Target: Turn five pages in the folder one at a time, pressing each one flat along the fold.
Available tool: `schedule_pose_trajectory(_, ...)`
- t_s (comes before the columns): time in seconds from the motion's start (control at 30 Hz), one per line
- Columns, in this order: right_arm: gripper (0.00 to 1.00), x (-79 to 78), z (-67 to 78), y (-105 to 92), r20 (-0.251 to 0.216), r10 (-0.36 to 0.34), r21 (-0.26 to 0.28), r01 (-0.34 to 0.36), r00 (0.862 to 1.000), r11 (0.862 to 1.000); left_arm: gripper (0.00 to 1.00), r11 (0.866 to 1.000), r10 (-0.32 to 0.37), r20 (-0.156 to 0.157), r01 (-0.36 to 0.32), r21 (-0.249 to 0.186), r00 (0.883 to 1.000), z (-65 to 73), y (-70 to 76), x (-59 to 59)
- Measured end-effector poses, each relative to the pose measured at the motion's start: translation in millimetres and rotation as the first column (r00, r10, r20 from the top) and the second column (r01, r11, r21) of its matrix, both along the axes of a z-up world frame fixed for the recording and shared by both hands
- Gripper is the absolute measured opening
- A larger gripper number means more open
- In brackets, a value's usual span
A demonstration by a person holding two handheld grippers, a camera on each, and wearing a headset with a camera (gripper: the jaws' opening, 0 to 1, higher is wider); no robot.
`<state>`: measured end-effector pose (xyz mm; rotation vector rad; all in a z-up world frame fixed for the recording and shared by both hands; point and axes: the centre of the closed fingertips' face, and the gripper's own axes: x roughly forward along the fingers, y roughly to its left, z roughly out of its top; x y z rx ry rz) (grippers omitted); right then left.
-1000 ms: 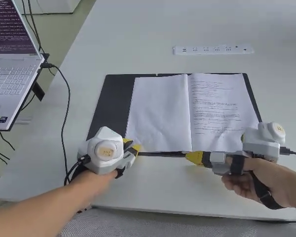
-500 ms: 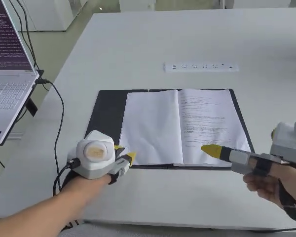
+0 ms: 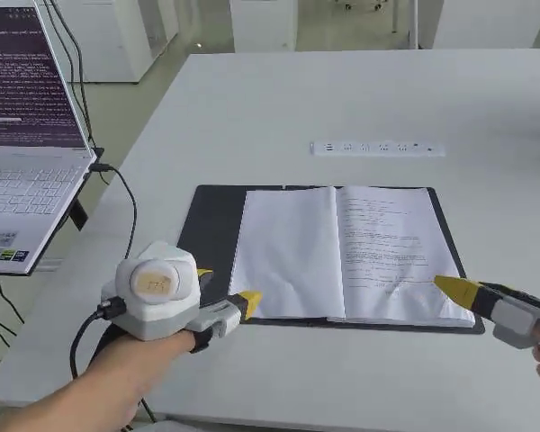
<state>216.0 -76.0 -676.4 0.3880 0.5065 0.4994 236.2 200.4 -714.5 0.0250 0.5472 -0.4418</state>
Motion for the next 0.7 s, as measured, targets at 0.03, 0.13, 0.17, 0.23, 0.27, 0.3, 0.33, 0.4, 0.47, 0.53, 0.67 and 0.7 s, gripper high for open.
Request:
schedule_pose_trajectory(0.03,0.66,-1.0,-0.9,-3.1,0.009,-0.011,-0.027,0.011,1.0,1.0,0.57,1.0,0.0,-0.002,0.0,0.006,1.0,1.0,0.1,-2.6)
schedule_pose_trajectory(0.13,0.76,-6.8,-1.4,-7.7,0.026,-0.032,-0.081,0.034,0.999,0.996,0.66,1.0,-0.011,0.006,0.011,0.019,1.0,6.3,-1.3,-10.9)
schedule_pose_trajectory(0.17,0.79,-7.6,-1.9,-9.6,0.032,-0.036,-0.1,0.039,0.999,0.994,0.69,1.0,-0.012,0.006,0.012,0.026,1.0,7.5,-1.5,-13.3)
schedule_pose_trajectory(0.23,0.81,-10.4,-2.9,-12.5,0.041,-0.039,-0.139,0.045,0.998,0.989,0.75,1.0,-0.014,0.008,0.013,0.028,1.0,10.2,-2.8,-16.5)
schedule_pose_trajectory(0.27,0.81,-11.3,-2.2,-13.4,0.047,-0.042,-0.148,0.049,0.998,0.988,0.77,0.999,-0.015,0.01,0.015,0.03,1.0,11.5,-3.6,-17.6)
schedule_pose_trajectory(0.3,0.82,-11.7,-1.6,-14.7,0.051,-0.047,-0.151,0.054,0.998,0.987,0.79,0.999,-0.02,0.011,0.02,0.041,1.0,13.1,-4.1,-19.0)
schedule_pose_trajectory(0.33,0.83,-11.7,-0.2,-16.0,0.052,-0.054,-0.145,0.062,0.997,0.987,0.8,0.999,-0.021,0.014,0.021,0.046,1.0,14.5,-4.3,-19.1)
schedule_pose_trajectory(0.4,0.86,-10.3,5.0,-19.8,0.074,-0.076,-0.135,0.086,0.994,0.987,0.84,0.999,-0.016,0.02,0.015,0.045,1.0,20.3,-4.5,-19.6)
schedule_pose_trajectory(0.47,0.86,-11.0,5.8,-23.2,0.063,-0.085,-0.125,0.093,0.994,0.988,0.85,0.999,-0.005,0.022,0.004,0.032,1.0,25.1,-3.7,-18.9)
schedule_pose_trajectory(0.53,0.87,-10.5,8.2,-26.3,0.075,-0.096,-0.12,0.105,0.993,0.987,0.85,1.0,0.003,0.031,-0.004,0.024,1.0,29.6,-2.0,-18.1)
schedule_pose_trajectory(0.67,0.87,-9.1,7.0,-31.1,0.079,-0.095,-0.142,0.105,0.992,0.984,0.85,0.999,-0.001,0.03,-0.001,0.042,1.0,30.0,1.2,-17.6)
schedule_pose_trajectory(0.7,0.87,-8.3,7.5,-31.9,0.084,-0.098,-0.141,0.109,0.992,0.984,0.85,0.999,0.002,0.031,-0.003,0.043,1.0,30.4,1.8,-17.4)
